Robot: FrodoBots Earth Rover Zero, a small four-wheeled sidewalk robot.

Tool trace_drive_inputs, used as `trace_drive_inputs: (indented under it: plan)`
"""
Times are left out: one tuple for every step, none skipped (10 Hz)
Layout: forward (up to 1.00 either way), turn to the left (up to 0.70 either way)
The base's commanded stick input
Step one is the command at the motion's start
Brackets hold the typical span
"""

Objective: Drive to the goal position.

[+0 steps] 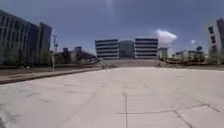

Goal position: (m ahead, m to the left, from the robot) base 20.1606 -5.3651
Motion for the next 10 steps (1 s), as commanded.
trace_drive_inputs:
  plan:
    - [0.85,0.00]
    - [0.85,0.00]
    - [0.85,0.00]
    - [0.85,0.00]
    - [0.85,0.00]
    - [0.85,0.00]
    - [0.85,0.00]
    - [0.85,0.00]
    - [0.85,0.00]
    - [0.85,0.00]
